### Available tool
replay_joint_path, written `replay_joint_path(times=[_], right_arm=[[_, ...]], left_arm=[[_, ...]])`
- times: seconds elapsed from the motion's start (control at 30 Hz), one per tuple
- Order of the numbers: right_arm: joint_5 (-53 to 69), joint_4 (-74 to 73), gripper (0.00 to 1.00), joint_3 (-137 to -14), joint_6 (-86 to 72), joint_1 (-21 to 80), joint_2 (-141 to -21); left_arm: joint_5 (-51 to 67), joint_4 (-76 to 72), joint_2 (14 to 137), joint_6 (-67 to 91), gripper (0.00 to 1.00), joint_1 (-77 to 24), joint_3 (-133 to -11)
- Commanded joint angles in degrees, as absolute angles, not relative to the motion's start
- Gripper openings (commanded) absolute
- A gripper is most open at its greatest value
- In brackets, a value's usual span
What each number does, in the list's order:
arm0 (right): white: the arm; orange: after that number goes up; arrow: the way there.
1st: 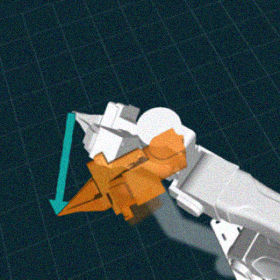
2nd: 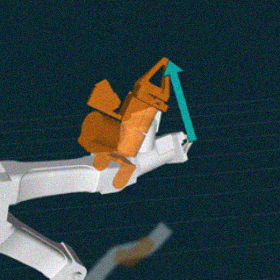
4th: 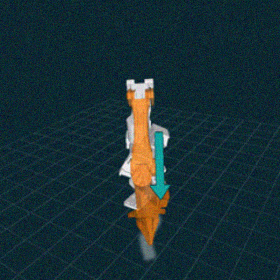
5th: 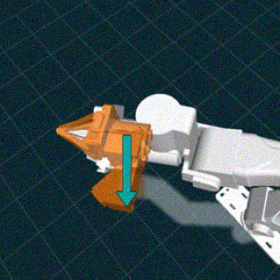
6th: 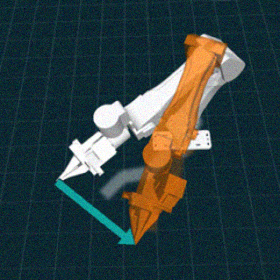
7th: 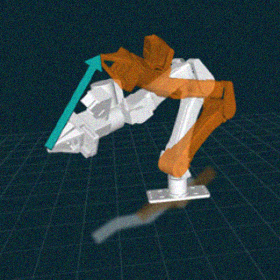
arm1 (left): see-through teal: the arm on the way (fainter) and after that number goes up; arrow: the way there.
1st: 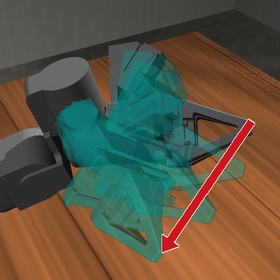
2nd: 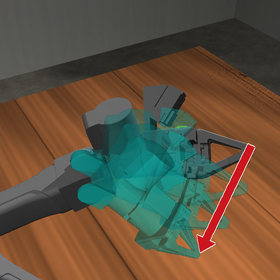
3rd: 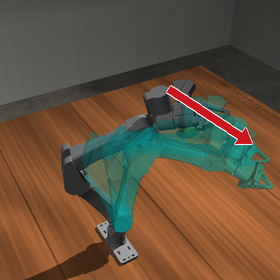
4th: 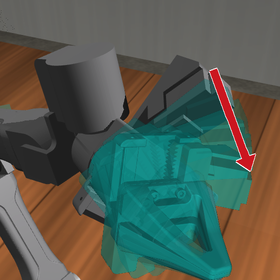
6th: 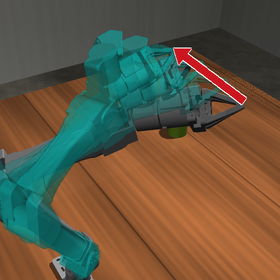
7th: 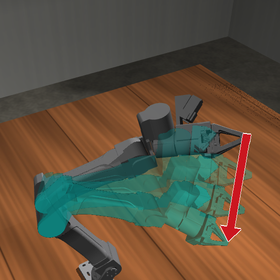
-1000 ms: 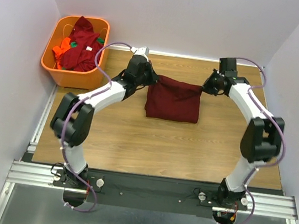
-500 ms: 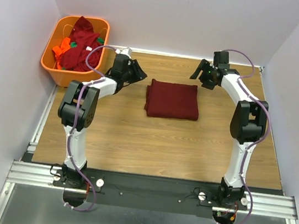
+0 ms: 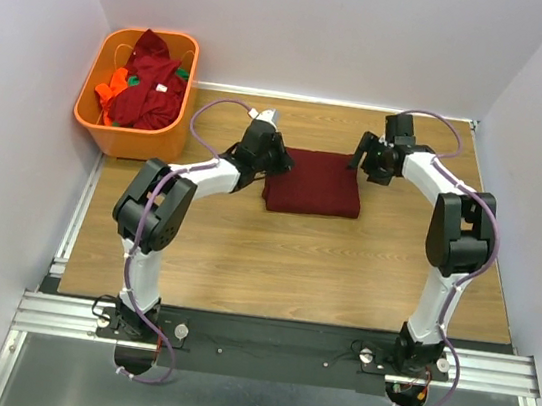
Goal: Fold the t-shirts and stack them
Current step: Neatly place the folded tshirt to the corner
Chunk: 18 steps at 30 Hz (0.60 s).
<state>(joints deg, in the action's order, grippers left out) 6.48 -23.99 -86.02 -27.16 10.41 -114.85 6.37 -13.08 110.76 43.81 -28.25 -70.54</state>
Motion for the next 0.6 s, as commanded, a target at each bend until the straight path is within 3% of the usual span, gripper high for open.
replay_joint_path(times=[0.0,0.57], right_arm=[[5.19,-22.06,0.8,-84.64,-25.66,11.69,-116.89],[5.27,-20.04,0.79,-80.51,-27.77,12.83,-119.53]], left_arm=[[-1.65,-7.84,112.76,44.47,0.0,-27.33,-69.79],[-3.87,-5.1,115.14,44.47,0.0,-27.33,-64.95]])
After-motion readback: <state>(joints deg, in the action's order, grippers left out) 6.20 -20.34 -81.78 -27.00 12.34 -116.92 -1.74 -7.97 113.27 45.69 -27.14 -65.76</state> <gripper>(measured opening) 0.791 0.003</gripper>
